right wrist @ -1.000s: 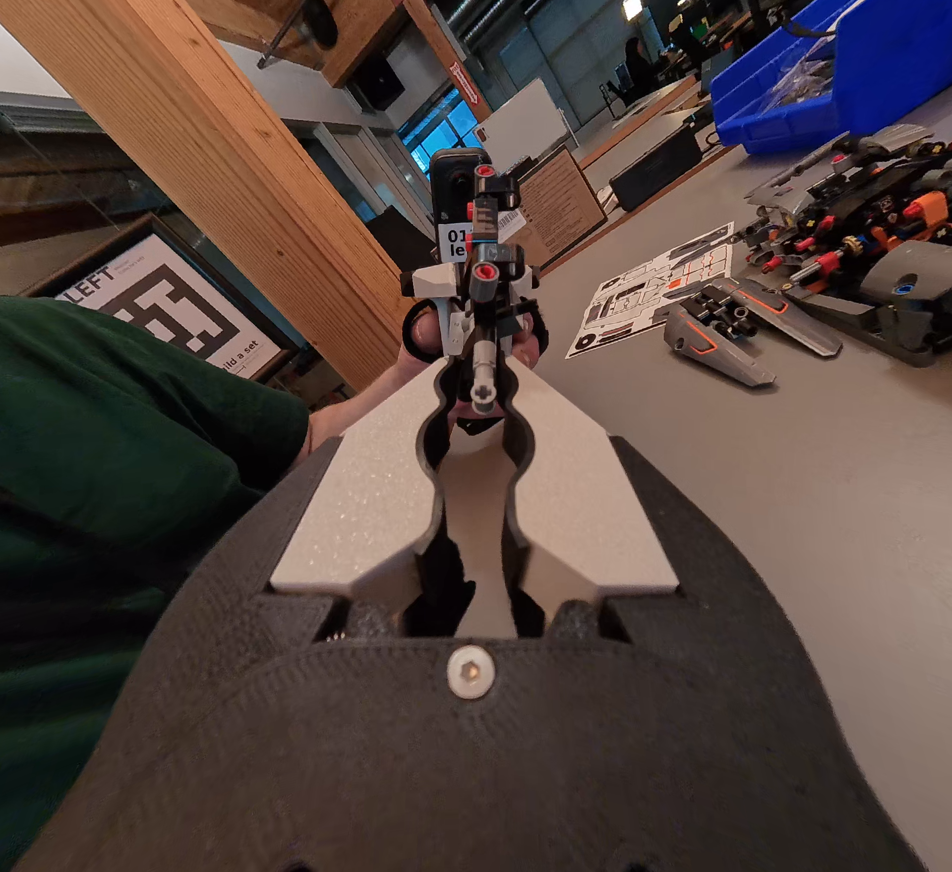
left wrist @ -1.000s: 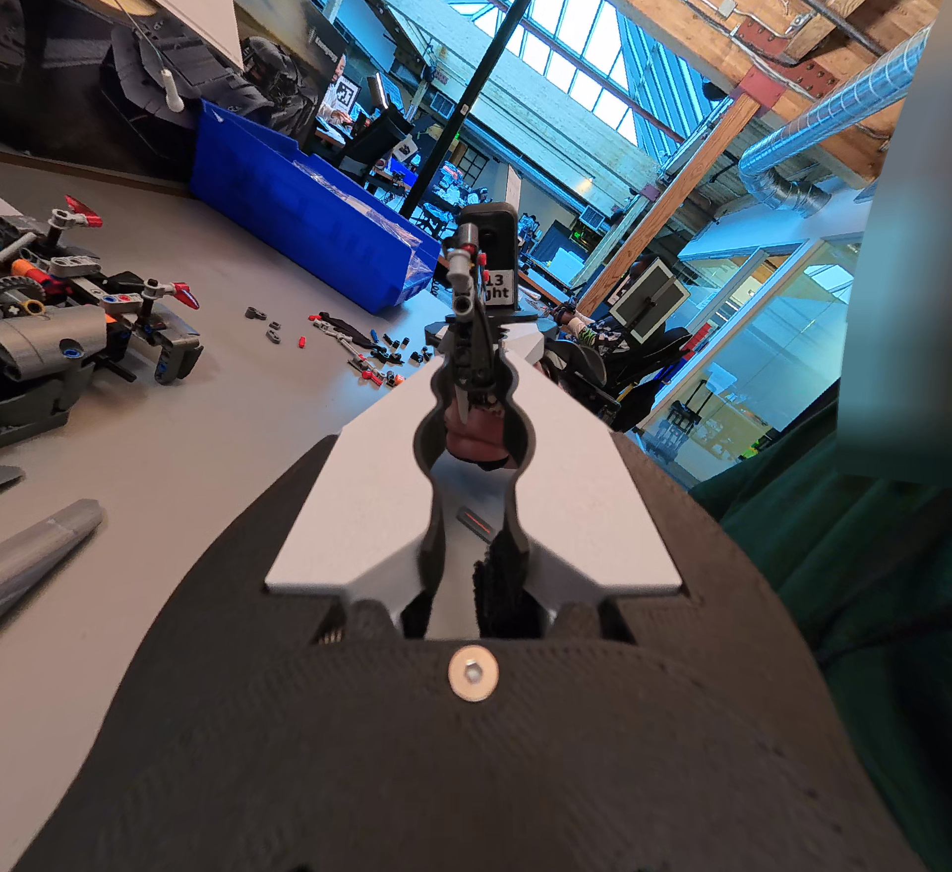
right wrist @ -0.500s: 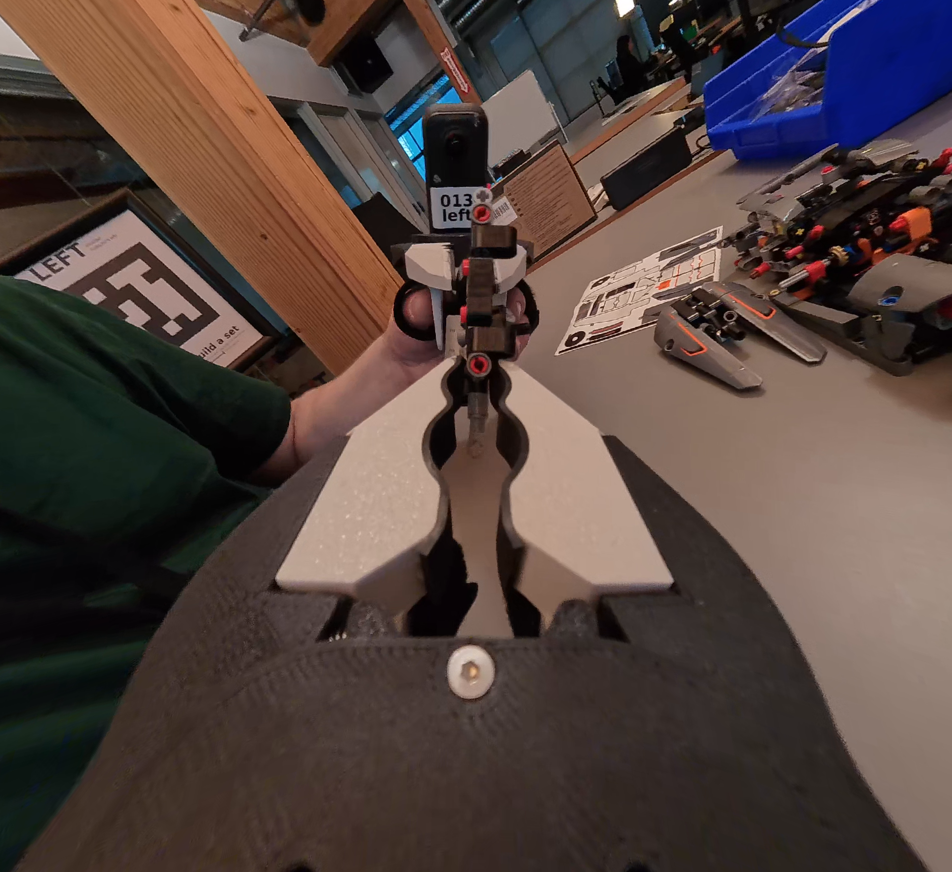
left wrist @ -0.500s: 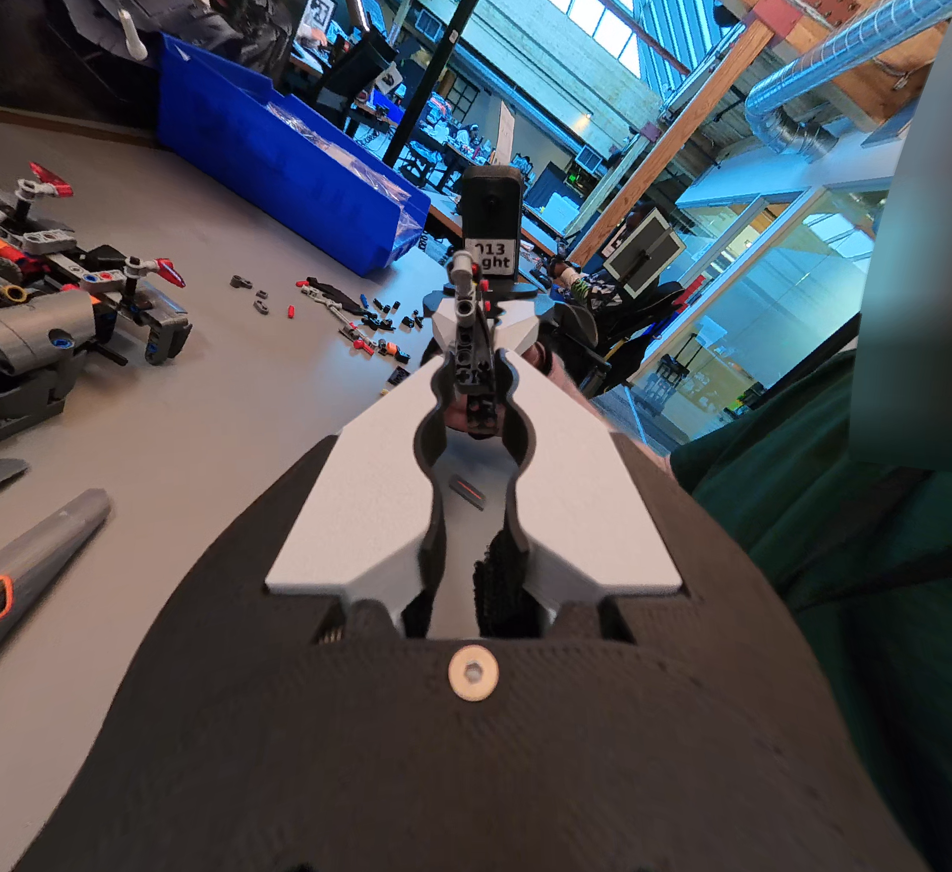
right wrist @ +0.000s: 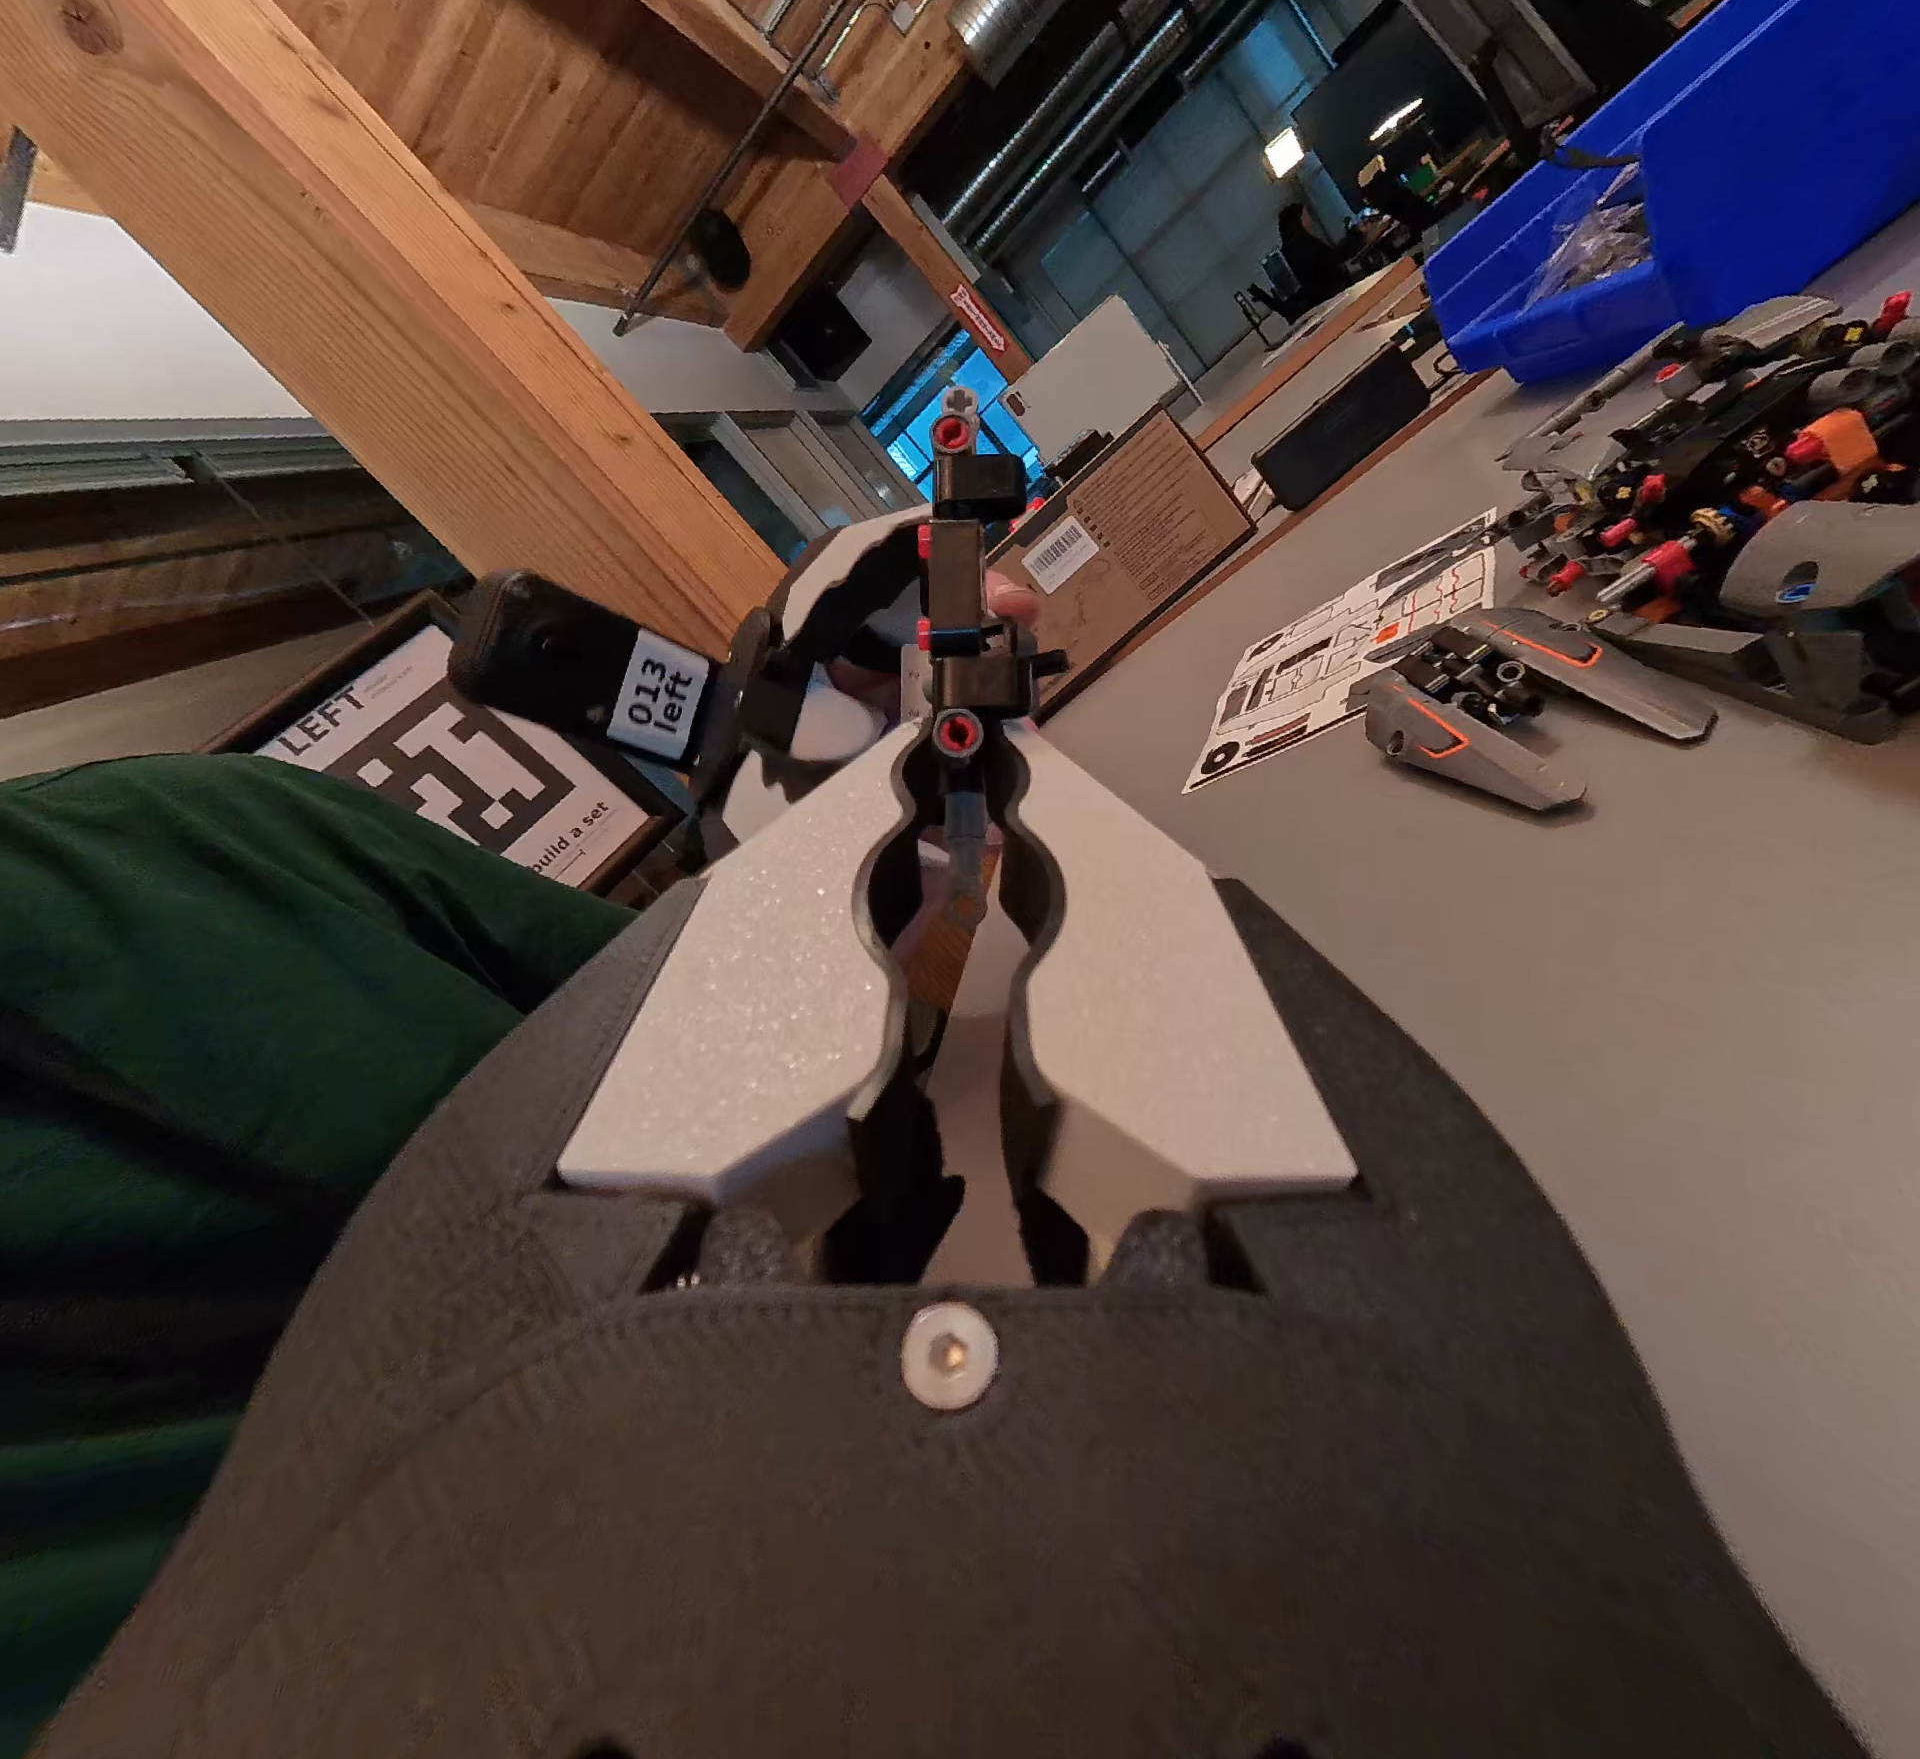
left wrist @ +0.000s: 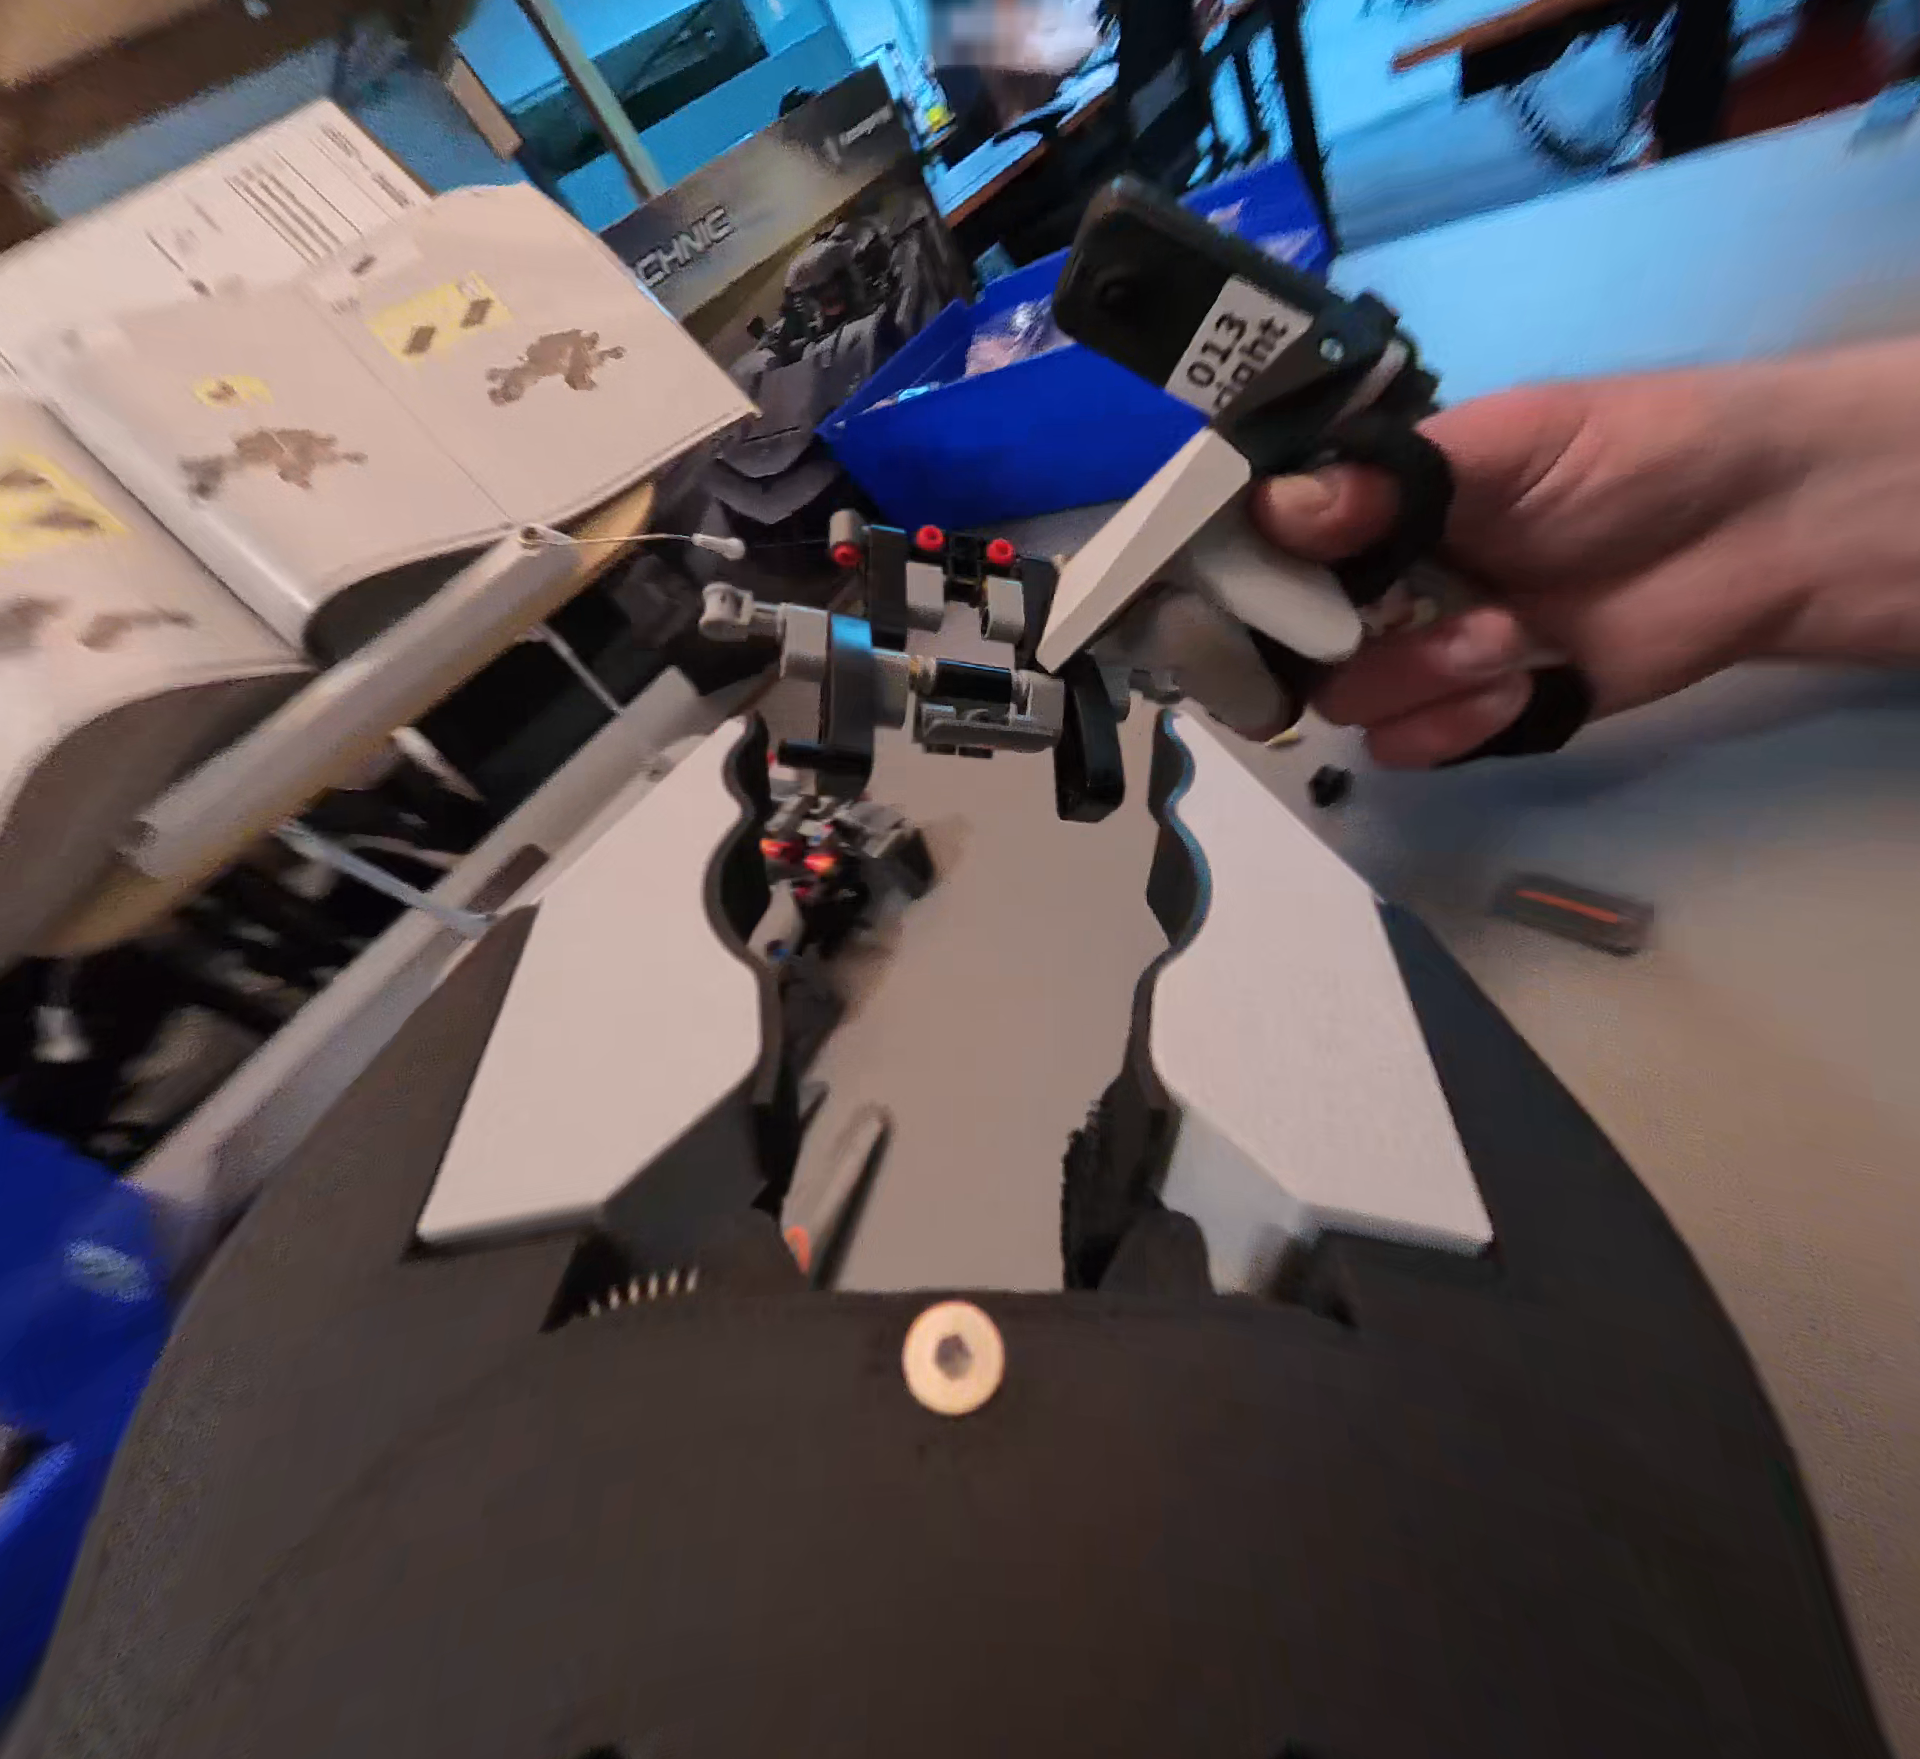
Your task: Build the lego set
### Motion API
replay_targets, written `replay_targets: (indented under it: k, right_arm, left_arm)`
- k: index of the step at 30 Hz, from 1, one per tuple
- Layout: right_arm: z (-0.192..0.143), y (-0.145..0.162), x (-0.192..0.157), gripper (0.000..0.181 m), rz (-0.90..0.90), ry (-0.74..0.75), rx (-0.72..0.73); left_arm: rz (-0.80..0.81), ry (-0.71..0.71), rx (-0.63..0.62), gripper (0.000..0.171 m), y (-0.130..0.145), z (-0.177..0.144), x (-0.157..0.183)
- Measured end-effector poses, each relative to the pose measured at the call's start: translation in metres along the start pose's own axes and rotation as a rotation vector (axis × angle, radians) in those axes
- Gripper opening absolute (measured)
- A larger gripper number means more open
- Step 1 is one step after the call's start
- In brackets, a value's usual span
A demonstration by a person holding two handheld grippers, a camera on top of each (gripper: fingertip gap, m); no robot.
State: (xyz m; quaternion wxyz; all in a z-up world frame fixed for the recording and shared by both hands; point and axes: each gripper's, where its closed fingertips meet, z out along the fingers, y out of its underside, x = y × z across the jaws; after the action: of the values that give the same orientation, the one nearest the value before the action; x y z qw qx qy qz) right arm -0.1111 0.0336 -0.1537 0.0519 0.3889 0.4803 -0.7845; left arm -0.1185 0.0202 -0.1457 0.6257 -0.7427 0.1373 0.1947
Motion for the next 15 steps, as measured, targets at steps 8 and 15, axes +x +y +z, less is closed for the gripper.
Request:
replay_targets:
  k: [8,15]
  right_arm:
    - [-0.0019,-0.0016,0.0011,0.006,0.031,-0.005,0.011]
    - [-0.0006,-0.0022,0.0,0.015,0.042,-0.017,0.016]
  left_arm:
    - [0.216,-0.112,-0.099,0.071,0.0066,0.0099,-0.0036]
    - [0.218,-0.104,-0.089,0.07,0.0049,0.0074,-0.0041]
